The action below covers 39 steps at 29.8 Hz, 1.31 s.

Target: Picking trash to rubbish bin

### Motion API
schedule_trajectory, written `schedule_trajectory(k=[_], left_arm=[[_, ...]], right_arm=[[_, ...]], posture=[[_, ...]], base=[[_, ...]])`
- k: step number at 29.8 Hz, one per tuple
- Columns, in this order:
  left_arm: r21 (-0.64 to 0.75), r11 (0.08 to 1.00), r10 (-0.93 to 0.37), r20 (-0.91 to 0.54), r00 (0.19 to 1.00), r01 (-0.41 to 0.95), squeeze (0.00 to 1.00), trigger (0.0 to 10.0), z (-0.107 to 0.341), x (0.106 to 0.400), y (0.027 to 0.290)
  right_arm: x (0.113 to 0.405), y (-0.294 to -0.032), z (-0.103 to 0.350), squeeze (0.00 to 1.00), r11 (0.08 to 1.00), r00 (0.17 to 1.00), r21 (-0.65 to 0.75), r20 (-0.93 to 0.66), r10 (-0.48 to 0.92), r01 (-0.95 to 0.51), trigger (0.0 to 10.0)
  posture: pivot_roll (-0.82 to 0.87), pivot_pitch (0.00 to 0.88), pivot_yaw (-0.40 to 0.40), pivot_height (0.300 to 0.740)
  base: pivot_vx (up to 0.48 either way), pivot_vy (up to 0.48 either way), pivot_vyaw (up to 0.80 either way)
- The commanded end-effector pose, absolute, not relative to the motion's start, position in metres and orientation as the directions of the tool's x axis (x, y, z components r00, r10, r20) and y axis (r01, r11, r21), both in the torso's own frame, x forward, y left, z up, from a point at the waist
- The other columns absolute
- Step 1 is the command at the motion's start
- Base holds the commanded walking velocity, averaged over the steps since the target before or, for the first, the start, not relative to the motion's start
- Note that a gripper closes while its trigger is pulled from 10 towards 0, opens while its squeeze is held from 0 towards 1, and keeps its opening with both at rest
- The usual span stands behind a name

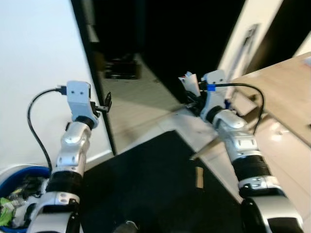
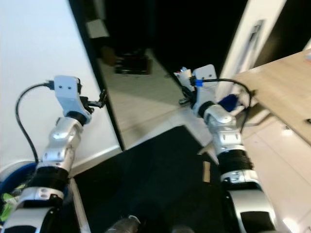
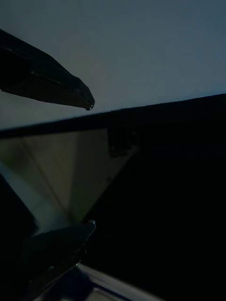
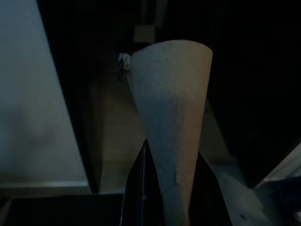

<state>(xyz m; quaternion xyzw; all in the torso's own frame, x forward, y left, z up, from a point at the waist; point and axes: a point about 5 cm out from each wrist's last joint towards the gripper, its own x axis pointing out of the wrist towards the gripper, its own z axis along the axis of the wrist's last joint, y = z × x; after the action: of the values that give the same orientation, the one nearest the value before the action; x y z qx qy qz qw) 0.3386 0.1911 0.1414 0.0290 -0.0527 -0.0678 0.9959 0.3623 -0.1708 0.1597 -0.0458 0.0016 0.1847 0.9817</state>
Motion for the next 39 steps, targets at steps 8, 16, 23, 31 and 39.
schedule_trajectory(k=[8,16,23,31,39], left_arm=[[0.109,0.976,-0.203,0.168,0.965,0.186,0.00,10.0,0.149,0.310,0.190],[0.114,0.975,-0.209,0.194,0.958,0.190,0.00,10.0,0.158,0.300,0.191],[0.037,0.979,-0.201,0.231,0.952,0.198,0.00,10.0,0.166,0.308,0.184],[-0.110,0.915,-0.355,0.235,0.905,0.387,0.00,10.0,0.155,0.285,0.136],[-0.095,0.907,-0.378,0.243,0.893,0.410,0.00,10.0,0.155,0.286,0.134]], right_arm=[[0.328,-0.172,0.181,0.00,0.906,0.891,-0.040,0.167,0.422,-0.421,10.0],[0.321,-0.171,0.184,0.00,0.912,0.895,-0.009,0.187,0.404,-0.410,10.0],[0.310,-0.158,0.183,0.00,0.896,0.877,0.008,0.207,0.433,-0.444,10.0],[0.298,-0.155,0.167,0.00,0.886,0.877,0.032,0.166,0.451,-0.462,10.0],[0.300,-0.166,0.168,0.00,0.896,0.886,0.030,0.168,0.432,-0.443,10.0]], posture=[[-0.03,0.000,-0.013,0.740],[-0.01,0.000,-0.011,0.740],[-0.05,0.000,-0.006,0.740],[-0.04,0.000,-0.032,0.740],[-0.04,0.000,-0.043,0.740]], base=[[0.000,0.000,0.70],[0.000,0.000,0.69],[0.000,0.000,0.69],[0.000,0.000,0.69],[0.000,0.000,0.67]])
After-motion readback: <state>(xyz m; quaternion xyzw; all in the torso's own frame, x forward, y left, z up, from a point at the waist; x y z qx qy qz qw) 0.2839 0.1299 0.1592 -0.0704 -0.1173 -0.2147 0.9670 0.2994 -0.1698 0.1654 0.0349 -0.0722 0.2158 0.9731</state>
